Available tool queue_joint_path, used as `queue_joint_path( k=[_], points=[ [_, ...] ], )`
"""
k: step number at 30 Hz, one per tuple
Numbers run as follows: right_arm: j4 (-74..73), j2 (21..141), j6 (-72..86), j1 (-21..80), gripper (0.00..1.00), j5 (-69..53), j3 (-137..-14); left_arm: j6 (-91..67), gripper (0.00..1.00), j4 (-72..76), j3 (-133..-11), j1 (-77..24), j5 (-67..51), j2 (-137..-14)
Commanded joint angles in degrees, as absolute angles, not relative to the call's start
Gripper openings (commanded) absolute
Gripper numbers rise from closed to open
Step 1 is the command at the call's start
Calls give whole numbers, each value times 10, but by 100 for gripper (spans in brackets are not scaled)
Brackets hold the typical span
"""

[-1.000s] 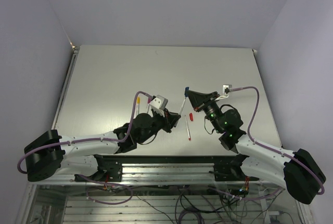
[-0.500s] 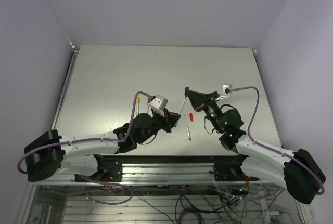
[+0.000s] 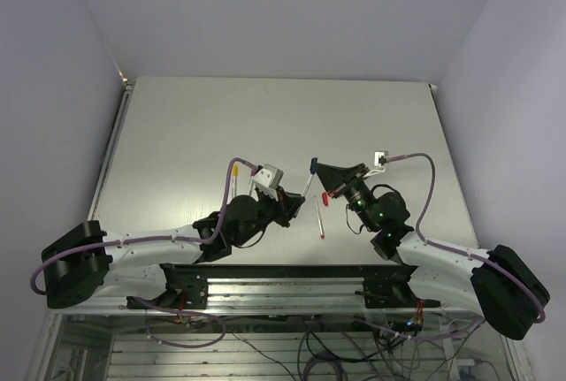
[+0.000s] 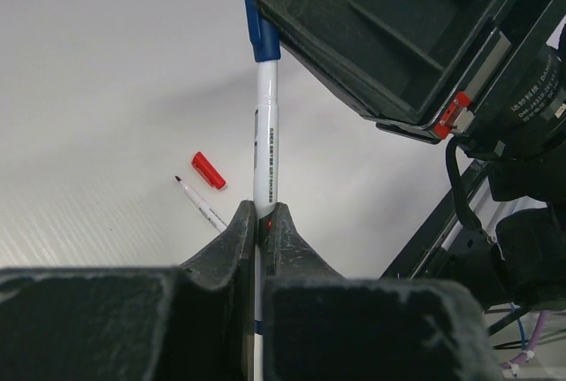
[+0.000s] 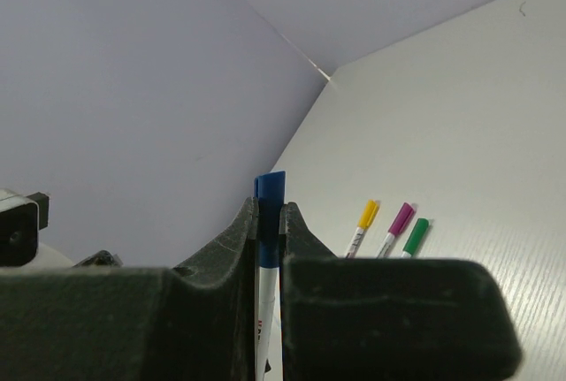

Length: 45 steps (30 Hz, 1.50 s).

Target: Insert the pens into the pen caps

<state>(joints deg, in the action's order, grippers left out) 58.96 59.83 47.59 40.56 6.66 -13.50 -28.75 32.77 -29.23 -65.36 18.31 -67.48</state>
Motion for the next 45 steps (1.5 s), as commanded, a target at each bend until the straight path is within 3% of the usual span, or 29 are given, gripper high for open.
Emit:
queue_joint_path(
  k=[1, 13, 30, 45],
  points=[
    [613, 597, 484, 406, 0, 56, -126, -295, 7, 370, -289, -651, 218, -657],
    [648, 618, 503, 405, 0, 11, -132, -303, 7, 407, -287, -651, 234, -675],
    [421, 632, 434, 416, 0, -38, -189, -288, 7, 447, -303, -607, 233, -675],
    [355, 669, 413, 450, 0, -54, -203, -282, 7, 468, -324, -558, 204, -698]
  ],
)
